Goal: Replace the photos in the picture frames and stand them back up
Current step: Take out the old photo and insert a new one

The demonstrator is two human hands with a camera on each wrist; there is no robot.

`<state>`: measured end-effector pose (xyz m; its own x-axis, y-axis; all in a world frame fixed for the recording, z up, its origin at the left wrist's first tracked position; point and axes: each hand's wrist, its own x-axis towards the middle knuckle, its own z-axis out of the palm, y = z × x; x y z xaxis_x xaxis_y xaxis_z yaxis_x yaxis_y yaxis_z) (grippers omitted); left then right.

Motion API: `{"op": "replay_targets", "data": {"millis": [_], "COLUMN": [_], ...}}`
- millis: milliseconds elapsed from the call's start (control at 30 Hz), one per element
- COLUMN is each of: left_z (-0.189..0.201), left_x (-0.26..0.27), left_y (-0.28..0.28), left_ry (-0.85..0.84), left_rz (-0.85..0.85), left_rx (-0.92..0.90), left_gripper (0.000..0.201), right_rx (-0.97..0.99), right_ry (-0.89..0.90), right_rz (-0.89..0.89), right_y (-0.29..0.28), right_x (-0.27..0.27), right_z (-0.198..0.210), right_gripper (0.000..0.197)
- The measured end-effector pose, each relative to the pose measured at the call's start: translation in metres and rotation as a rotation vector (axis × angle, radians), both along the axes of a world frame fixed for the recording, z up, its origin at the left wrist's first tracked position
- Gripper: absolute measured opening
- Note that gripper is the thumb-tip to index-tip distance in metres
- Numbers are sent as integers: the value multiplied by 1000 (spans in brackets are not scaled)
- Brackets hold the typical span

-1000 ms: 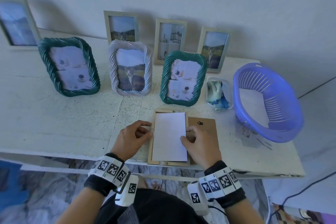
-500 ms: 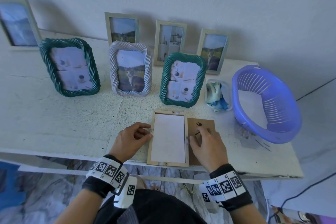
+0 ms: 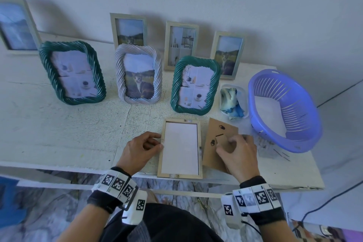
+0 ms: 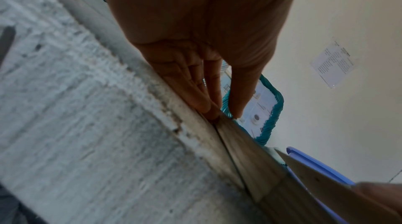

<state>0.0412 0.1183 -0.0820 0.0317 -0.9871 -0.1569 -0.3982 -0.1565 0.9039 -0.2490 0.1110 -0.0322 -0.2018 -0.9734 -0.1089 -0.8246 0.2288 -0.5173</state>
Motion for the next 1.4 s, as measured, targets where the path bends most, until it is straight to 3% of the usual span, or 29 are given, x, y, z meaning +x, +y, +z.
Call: {"op": "replay_targets", "data": {"millis": [267, 633, 1000, 1400], "left_z": [-2, -3, -1, -1], "left_x": [0, 1, 2, 1], "left_y": [0, 0, 1, 1], "left_ry": [2, -7, 47, 46], "left_rz": [-2, -10, 9, 14], "left_rx": [-13, -31, -18, -14], "left_gripper": [22, 23, 21, 21], "right_rx": [-219, -158, 47, 239], "right_ry": [103, 249, -125, -137], "right_rz": [272, 335, 569, 837], "right_y": [7, 5, -19, -57], "right_x": [55, 94, 27, 12], "right_z": [2, -18, -14, -6], "right_gripper": [35, 45, 26, 13]}}
